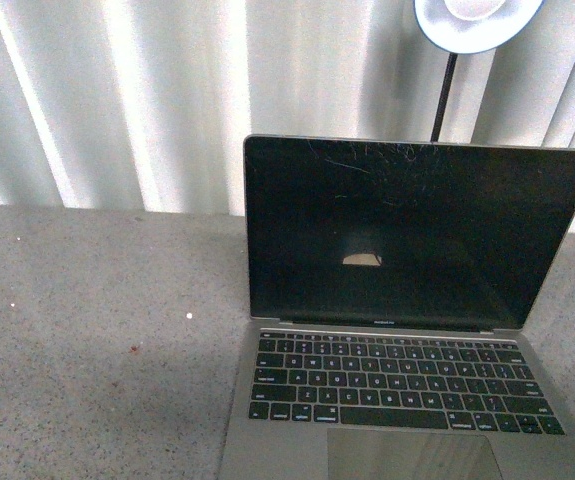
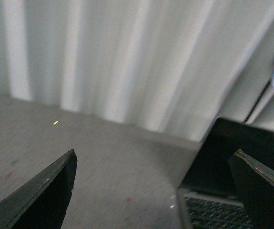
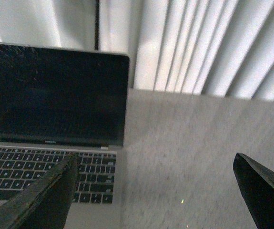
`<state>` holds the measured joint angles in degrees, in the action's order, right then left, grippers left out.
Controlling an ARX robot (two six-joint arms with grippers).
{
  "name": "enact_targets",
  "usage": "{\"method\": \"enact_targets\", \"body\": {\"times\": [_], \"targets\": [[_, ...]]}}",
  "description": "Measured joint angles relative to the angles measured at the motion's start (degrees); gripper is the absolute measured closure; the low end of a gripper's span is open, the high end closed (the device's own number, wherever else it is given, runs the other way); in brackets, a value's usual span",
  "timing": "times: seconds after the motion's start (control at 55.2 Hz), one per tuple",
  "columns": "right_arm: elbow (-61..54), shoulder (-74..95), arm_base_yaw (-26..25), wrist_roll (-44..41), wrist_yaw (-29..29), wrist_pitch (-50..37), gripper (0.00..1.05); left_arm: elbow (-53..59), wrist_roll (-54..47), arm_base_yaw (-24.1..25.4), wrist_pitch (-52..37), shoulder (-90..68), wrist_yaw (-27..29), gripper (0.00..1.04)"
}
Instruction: Close laptop
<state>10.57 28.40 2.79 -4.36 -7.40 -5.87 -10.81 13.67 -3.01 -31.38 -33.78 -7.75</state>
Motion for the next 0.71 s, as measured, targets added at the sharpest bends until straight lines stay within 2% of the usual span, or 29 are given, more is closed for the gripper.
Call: {"method": "enact_targets", "body": {"times": [0.054,0.109,0.181,0.29,0.453,0.616,0.652,0.707], "targets": [[2.7,7.5,-2.3,-5.1,5.1,-6.3,0.07,-5.2,-1.3,-1.7,-7.9,-10.6,-4.1,0.07],[5.6,14.2,-4.3,-8.6,9.0,-10.9,0.07,-9.9,-2.5,-4.0,-11.8,-19.0,-5.7,0.07],[10.6,25.1,-6.6,-13.5,12.3,-17.6,0.07,-16.4,-5.0,-7.6,-12.7,-29.2,-7.1,0.07],[17.3,35.7,-8.1,-17.8,15.0,-22.9,0.07,-25.2,-9.3,-13.8,-12.9,-40.7,-7.4,0.07],[27.5,44.9,-8.3,-23.3,18.8,-22.2,0.07,-38.5,-15.5,-21.0,-10.4,-51.2,-5.2,0.07],[39.2,55.3,-8.6,-26.2,20.9,-20.2,0.07,-52.8,-22.6,-23.3,-4.8,-65.1,-0.6,0.07],[41.3,56.8,-8.3,-26.6,21.8,-18.9,0.13,-55.4,-23.7,-23.5,-3.2,-67.5,0.2,0.07],[44.2,58.6,-7.5,-28.3,23.8,-16.6,0.27,-60.0,-25.4,-24.0,-1.0,-70.9,2.0,0.07]]}}
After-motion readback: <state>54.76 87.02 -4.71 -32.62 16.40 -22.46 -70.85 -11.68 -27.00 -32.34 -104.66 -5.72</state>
